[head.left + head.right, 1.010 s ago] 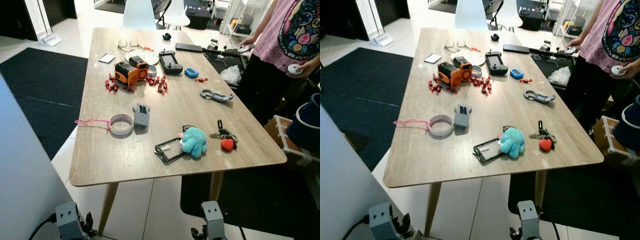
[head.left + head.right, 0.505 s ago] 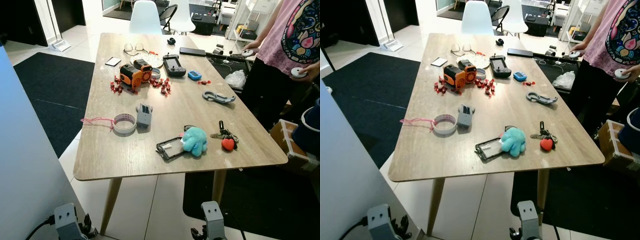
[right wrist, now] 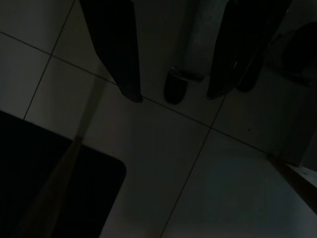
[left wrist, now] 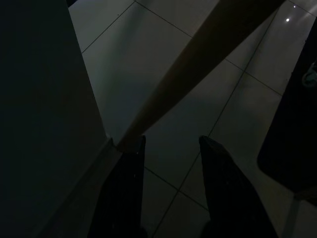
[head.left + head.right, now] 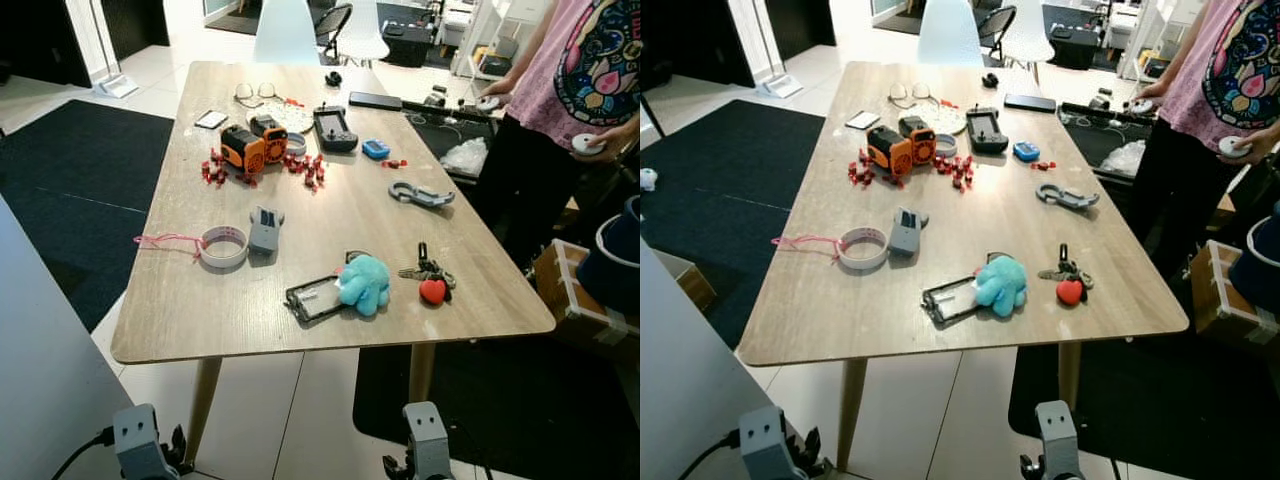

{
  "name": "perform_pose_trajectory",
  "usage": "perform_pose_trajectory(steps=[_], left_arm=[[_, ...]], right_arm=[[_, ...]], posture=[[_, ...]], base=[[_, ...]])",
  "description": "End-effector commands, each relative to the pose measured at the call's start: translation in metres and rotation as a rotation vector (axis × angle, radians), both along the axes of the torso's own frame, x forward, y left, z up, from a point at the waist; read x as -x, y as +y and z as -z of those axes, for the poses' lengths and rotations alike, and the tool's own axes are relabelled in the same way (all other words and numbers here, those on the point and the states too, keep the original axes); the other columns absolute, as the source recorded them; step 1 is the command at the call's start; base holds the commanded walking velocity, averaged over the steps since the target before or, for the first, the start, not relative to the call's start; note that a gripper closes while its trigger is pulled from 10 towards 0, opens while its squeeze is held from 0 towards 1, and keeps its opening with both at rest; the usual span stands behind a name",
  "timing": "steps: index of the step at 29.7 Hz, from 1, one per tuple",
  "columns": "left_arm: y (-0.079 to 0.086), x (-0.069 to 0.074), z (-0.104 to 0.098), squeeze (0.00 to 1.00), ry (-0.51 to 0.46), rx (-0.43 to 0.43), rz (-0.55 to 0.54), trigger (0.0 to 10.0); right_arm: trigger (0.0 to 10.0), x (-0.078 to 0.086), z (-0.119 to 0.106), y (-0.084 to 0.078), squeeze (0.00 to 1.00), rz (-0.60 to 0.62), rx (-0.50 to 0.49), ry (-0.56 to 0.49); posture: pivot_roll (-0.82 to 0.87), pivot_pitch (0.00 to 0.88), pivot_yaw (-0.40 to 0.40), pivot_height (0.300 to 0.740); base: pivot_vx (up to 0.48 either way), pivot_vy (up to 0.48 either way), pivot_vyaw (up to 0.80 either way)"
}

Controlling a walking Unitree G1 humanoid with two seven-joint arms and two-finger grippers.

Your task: Hang keys on a hook

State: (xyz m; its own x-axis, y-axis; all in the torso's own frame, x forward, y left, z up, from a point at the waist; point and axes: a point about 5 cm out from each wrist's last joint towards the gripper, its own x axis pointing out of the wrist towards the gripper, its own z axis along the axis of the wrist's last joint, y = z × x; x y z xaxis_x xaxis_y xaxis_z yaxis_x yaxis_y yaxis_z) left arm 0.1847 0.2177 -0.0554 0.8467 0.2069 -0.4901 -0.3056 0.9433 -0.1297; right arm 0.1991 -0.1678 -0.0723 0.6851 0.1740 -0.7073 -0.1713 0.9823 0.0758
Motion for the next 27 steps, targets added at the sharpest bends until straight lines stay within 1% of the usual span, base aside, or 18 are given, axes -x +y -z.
perform_pose_trajectory(steps=[1, 6, 14, 26, 27], left_arm=[[-0.0023, 0.0054, 0.0048, 0.0, 0.034, 0.003, 0.007, 10.0], [-0.0022, 0.005, 0.0051, 0.0, 0.042, -0.003, 0.018, 10.0], [-0.0029, 0.0033, 0.0072, 0.0, 0.073, 0.005, 0.01, 10.0], [-0.0016, -0.0004, 0.0058, 0.0, 0.087, -0.043, 0.028, 10.0], [-0.0016, -0.0005, 0.0058, 0.0, 0.087, -0.044, 0.028, 10.0]], right_arm=[[10.0, 0.0037, 0.0019, -0.002, 0.0, 0.011, 0.001, 0.011], [10.0, 0.0038, 0.0019, -0.0021, 0.0, 0.014, 0.001, 0.01], [10.0, 0.0039, 0.002, -0.0019, 0.0, 0.016, -0.001, 0.011], [10.0, 0.0051, 0.0026, -0.0027, 0.0, 0.024, -0.001, 0.016], [10.0, 0.0053, 0.0027, -0.0028, 0.0, 0.024, -0.001, 0.016]], posture=[[0.08, 0.099, -0.076, 0.74], [0.08, 0.094, -0.073, 0.74], [0.08, 0.092, -0.074, 0.74], [0.08, 0.093, -0.071, 0.74], [0.08, 0.094, -0.072, 0.74]], base=[[0.0, -0.315, 0.0], [0.0, -0.308, 0.0], [0.0, 0.0, 0.0], [0.0, 0.0, 0.0], [0.0, -0.315, 0.0]])
